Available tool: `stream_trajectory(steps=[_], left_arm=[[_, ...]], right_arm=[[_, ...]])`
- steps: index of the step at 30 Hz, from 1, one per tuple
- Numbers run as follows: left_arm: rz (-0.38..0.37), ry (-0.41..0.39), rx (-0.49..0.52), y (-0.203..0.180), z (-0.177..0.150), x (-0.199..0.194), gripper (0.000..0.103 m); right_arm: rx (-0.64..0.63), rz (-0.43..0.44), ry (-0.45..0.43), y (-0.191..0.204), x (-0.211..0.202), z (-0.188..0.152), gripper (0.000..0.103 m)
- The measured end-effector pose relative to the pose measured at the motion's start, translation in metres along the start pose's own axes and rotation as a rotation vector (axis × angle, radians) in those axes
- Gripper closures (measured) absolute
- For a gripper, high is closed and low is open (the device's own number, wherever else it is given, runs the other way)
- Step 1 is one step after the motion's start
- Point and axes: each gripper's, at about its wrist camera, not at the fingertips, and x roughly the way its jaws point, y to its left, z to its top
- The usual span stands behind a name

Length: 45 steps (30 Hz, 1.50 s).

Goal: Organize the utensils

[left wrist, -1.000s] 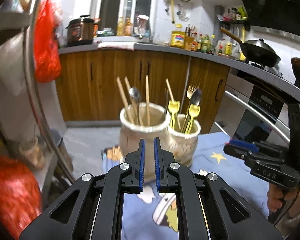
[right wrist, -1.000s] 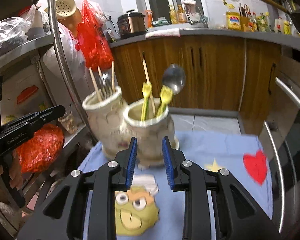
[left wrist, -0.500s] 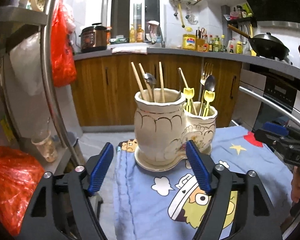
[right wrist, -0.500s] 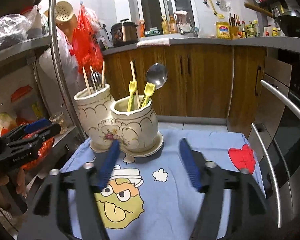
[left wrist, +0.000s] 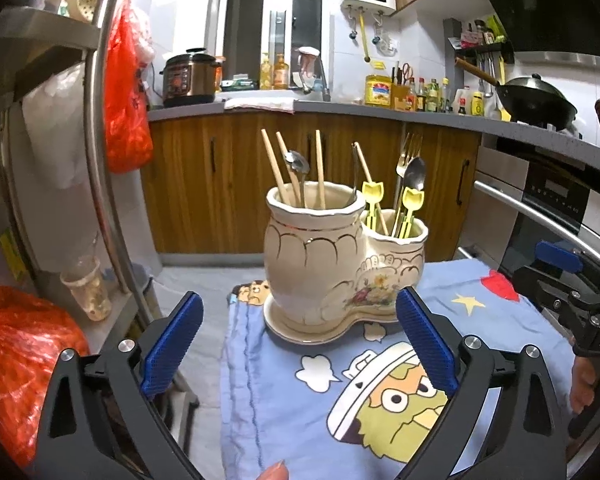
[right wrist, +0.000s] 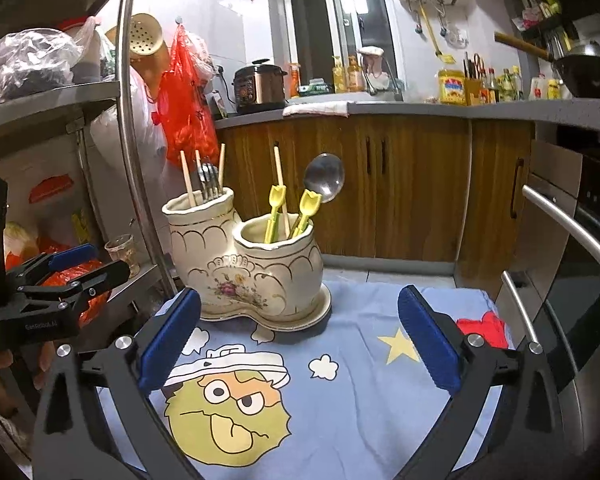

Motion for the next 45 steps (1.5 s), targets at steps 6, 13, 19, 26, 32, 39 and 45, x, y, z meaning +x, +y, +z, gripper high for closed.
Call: stream_trajectory(steps=[6, 13, 19, 26, 32, 39, 45], left_arm=[[0.015, -0.013, 0.026, -0.0043, -0.0011, -0.0029, 0.006], [0.021, -0.017, 0.033, -0.0049, -0.0015, -0.004, 0.005], [0.021, -0.015, 0.024, -0.0023, -0.0028, -0.0047, 0.005], [0.02, -0.02, 0.016, 0.0001, -0.0022, -0.0052, 0.005], [0.019, -0.012, 0.019, -0.0003, -0.0018, -0.0051, 0.005], [0.019, -0.011, 0.019, -0.0011, -0.0016, -0.0048, 0.005], [0.017, -0.011, 0.021, -0.0015, -0.0018, -0.0047, 0.005]], right_arm=[[-0.026, -0.006, -0.037, 0.0074, -0.0048, 0.0003, 0.005], [-0.028, -0.009, -0.021, 0.0091, -0.0006, -0.0013, 0.005], [-0.017, -0.008, -0.014, 0.0074, 0.0007, -0.002, 0.005], [-0.008, -0.008, -0.005, 0.0053, 0.0025, -0.0027, 0.005], [-0.009, -0.007, -0.001, 0.0058, 0.004, -0.0034, 0.005], [-0.008, -0.005, 0.0, 0.0058, 0.005, -0.0041, 0.005], [-0.01, -0.007, -0.001, 0.0063, 0.0047, -0.0038, 0.005]])
